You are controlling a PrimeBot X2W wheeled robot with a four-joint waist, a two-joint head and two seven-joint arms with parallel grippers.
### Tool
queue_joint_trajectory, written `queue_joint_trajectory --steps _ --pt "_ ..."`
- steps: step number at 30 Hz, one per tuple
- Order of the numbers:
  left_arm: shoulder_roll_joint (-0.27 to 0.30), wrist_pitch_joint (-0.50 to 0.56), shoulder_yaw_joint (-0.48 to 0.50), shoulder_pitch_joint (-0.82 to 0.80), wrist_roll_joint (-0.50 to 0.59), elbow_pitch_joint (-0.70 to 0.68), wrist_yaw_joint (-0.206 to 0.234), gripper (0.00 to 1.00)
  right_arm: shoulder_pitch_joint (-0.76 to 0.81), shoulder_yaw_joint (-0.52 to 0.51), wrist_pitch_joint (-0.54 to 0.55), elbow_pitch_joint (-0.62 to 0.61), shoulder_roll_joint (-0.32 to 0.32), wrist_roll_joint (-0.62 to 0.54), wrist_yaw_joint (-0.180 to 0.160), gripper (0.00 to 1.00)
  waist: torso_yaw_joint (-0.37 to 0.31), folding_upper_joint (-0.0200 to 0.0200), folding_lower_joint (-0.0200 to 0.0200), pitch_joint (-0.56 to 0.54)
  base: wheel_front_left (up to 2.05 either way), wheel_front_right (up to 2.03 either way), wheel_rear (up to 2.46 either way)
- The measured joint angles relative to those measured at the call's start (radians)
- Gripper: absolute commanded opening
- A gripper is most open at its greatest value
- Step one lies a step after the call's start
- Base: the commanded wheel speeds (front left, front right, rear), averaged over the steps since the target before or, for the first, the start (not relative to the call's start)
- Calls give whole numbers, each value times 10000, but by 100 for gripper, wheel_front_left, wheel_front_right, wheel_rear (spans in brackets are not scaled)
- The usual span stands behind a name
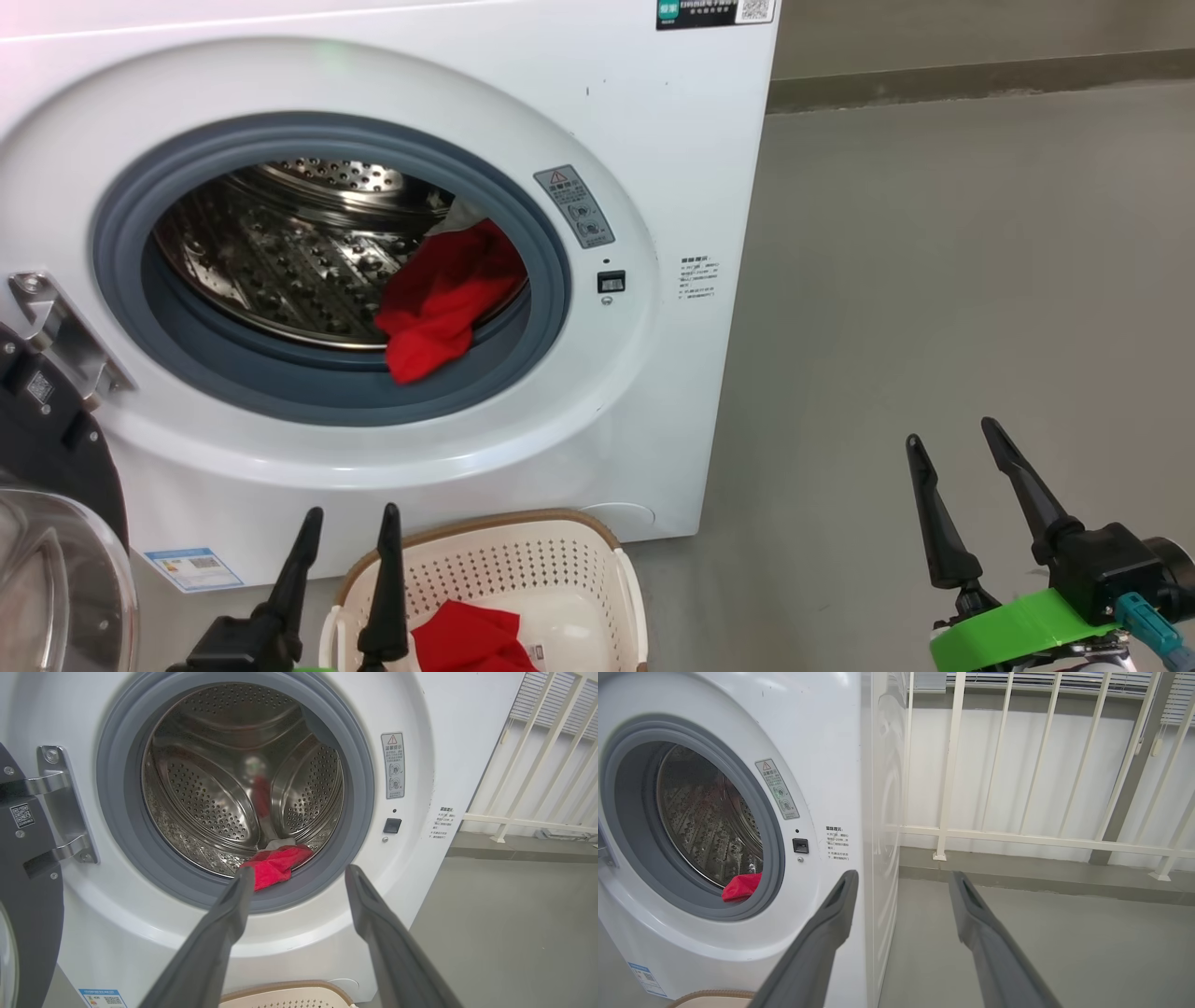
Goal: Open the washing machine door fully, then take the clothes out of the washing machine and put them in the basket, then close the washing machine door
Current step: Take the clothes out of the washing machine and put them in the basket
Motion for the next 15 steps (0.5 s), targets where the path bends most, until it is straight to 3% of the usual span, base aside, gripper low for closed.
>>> queue_joint_trajectory --steps 15 --pt "0 0 -52 -71 -151 290 10 100 1 136 0 6 0 31 0 100 43 0 0 226 0 0 0"
